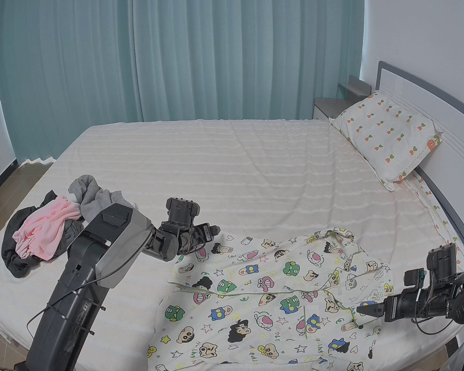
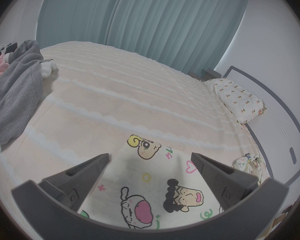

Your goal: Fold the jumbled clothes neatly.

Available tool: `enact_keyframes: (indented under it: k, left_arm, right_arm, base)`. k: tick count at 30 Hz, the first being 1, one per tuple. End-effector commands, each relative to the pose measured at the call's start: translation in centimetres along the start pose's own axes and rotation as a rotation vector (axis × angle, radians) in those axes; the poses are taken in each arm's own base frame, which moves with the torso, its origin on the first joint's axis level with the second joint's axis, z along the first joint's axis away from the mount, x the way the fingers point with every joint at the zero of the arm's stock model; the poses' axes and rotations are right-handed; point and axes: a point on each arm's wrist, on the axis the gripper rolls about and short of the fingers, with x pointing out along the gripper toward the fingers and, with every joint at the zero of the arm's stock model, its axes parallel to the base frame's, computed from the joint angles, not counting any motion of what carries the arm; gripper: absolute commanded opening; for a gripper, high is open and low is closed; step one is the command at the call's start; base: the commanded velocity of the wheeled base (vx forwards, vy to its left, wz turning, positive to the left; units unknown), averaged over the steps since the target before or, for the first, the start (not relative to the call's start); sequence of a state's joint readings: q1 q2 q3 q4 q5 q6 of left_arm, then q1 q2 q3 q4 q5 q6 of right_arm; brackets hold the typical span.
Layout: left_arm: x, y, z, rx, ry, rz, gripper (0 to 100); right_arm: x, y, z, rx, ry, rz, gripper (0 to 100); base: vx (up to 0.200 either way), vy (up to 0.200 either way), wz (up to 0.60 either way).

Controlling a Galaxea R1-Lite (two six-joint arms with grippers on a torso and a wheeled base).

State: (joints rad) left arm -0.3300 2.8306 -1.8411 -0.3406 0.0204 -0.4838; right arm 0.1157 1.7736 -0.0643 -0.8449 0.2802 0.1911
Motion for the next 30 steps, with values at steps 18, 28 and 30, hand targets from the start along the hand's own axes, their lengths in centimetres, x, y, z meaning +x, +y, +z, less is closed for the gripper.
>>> enact_keyframes:
  k: [18,28,30]
  left_arm:
    - [0.6,0.0,0.4,-0.056,-0.126,0.150,0]
    - [0.6,3.0,2.1,-0.096,-0.198,0.228,0]
    - [0.6,3.2,2.3,-0.101,-0.207,0.229,0]
  right_arm:
    - [1.6,-0.3,0.0,-0.015,-0.029,0.005,100]
    - [1.3,-0.2,-0.3,-0.019,-0.058,0.012,100]
    - [1.3,-0.2,-0.2,-0.018,-0.059,0.012,100]
  base:
    - [0.000,0.000,0.00]
    - [0.000,0.000,0.00]
    - [0.000,0.000,0.00]
